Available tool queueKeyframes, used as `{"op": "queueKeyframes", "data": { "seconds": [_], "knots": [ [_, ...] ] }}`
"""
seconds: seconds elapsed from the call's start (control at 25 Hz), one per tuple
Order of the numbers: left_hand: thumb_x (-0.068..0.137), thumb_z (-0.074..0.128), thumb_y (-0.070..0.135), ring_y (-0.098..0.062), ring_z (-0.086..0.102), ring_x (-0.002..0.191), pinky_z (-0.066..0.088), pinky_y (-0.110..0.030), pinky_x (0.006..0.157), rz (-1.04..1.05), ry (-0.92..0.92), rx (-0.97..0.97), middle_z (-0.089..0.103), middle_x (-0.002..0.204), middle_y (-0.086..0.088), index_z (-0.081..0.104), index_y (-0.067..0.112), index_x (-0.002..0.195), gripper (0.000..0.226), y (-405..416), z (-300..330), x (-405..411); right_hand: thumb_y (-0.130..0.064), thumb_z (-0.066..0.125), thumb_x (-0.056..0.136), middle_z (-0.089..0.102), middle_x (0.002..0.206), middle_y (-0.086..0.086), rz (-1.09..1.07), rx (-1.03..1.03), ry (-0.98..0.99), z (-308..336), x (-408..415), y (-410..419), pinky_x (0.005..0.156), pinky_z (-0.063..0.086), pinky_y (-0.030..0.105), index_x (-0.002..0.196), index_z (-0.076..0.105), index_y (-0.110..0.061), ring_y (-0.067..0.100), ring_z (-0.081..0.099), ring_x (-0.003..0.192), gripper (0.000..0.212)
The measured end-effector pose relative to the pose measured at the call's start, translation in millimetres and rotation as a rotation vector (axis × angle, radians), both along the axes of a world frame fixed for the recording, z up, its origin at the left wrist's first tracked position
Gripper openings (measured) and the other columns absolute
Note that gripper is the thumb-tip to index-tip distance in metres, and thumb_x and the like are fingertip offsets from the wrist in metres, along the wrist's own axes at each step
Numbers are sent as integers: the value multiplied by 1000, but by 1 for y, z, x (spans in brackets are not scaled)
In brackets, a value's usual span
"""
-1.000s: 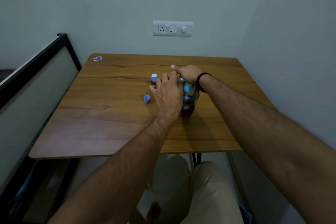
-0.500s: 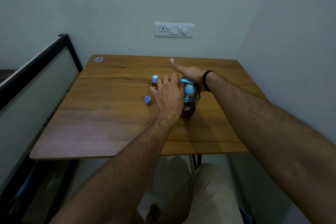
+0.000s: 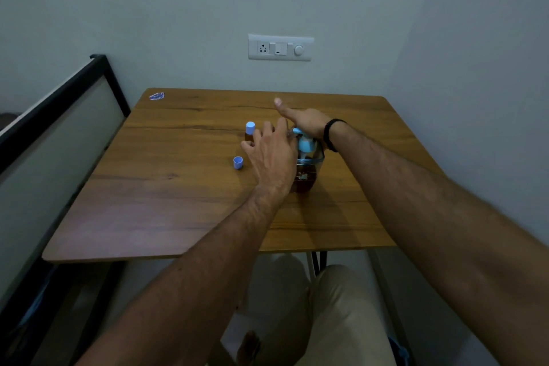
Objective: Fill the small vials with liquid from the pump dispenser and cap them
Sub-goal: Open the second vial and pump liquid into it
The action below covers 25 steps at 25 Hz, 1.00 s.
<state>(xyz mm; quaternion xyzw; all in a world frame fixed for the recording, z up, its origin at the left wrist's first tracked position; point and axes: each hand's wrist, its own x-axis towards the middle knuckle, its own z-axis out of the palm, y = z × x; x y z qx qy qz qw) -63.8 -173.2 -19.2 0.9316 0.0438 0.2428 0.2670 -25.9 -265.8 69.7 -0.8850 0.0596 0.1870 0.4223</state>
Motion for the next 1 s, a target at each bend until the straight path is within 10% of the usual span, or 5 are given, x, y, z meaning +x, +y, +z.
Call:
{"op": "queueKeyframes", "data": {
  "seconds": [0.56,0.72,0.92,1.0],
  "knots": [
    [102,49,38,-16,47,94,36,-42,89,-7,8,-1,47,97,6,56,24,110,18,1,3,-3,-82,38,89,59,140,10,-10,-84,-56,-1,-1,1,84,43,39,142,57,-14,23,57,104,88],
    [102,48,40,-16,48,94,38,-44,90,0,-1,4,52,97,5,55,25,107,17,2,3,-3,-95,37,75,60,136,9,-27,15,15,2,-2,-2,101,49,50,144,53,-16,29,62,112,106],
    [102,49,39,-14,46,94,38,-43,92,-8,13,-8,51,98,5,56,24,110,19,2,3,-3,-84,39,87,64,128,8,-35,-87,-90,-4,-2,1,67,44,32,133,63,-11,18,60,89,89],
    [102,49,40,-15,47,95,37,-43,91,-8,9,-10,52,98,5,56,24,108,18,1,4,-3,-93,39,78,62,133,10,-17,-35,-24,0,-2,-2,80,51,39,138,58,-14,25,63,102,101]
  ]
}}
